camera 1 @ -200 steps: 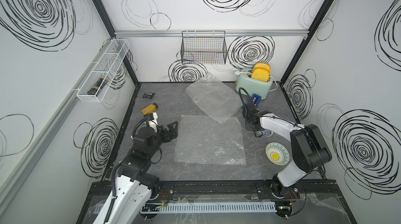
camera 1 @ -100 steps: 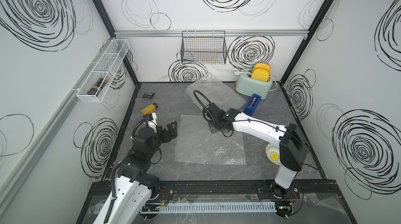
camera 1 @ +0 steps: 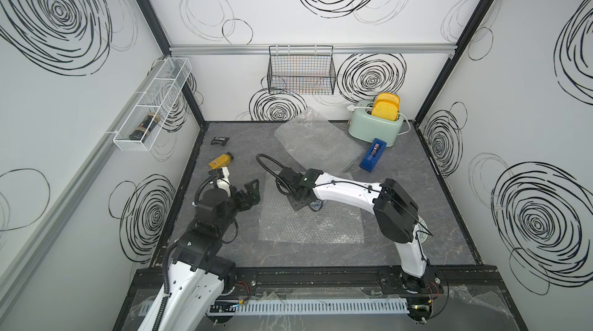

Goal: Wrap bowls in bubble wrap
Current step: Place the bowl on the bubble wrap.

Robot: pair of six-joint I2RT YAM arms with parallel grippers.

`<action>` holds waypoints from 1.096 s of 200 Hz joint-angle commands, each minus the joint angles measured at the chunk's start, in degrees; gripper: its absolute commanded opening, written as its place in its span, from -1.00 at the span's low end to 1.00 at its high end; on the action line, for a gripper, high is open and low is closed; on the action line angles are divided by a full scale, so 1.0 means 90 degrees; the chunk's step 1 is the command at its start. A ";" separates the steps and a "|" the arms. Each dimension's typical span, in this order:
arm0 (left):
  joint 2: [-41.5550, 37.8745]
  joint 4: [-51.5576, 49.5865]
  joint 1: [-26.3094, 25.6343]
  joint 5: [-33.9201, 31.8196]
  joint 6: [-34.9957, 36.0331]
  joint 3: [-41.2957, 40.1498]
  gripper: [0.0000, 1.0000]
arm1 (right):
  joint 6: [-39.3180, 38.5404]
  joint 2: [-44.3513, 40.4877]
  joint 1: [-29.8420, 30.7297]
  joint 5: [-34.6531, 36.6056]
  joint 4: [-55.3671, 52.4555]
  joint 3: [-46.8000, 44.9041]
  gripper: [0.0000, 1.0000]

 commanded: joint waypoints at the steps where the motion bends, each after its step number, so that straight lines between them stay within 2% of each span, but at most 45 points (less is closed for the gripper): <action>1: -0.0053 0.0107 -0.0027 -0.0118 -0.0033 0.0195 0.93 | 0.0002 0.0180 0.0062 0.0030 -0.0265 0.0127 -0.96; 13: -0.0055 0.0102 -0.0032 -0.0125 -0.0033 0.0195 0.93 | 0.0012 0.0195 0.0082 -0.0023 -0.0242 0.0140 -0.86; 26: -0.0052 0.0103 -0.0030 -0.0135 -0.0043 0.0195 0.93 | 0.0002 0.0160 0.0102 -0.0136 -0.0179 0.0128 -0.62; 56: -0.0053 0.0107 -0.0029 -0.0145 -0.0048 0.0187 0.93 | -0.0070 -0.0001 0.0112 -0.0427 -0.0037 0.0091 -0.36; 108: 0.0018 0.0141 -0.0039 -0.0116 -0.0063 0.0185 0.93 | -0.0226 -0.0393 0.0092 -0.0778 0.0109 0.0053 -0.12; 134: 0.0117 0.0137 -0.0029 -0.0069 -0.0081 0.0209 0.93 | -0.0334 -0.0888 0.0056 -0.0912 0.0298 -0.0124 -0.02; 172: 0.0253 0.0081 -0.0035 -0.0192 -0.0199 0.0251 0.93 | -0.0388 -0.2193 -0.0402 -0.1378 0.1311 -0.1202 0.07; 219: 0.0035 0.0111 -0.0018 -0.0475 -0.0242 0.0227 0.93 | -0.0298 -0.3770 -0.1501 -0.2043 0.2497 -0.2912 0.09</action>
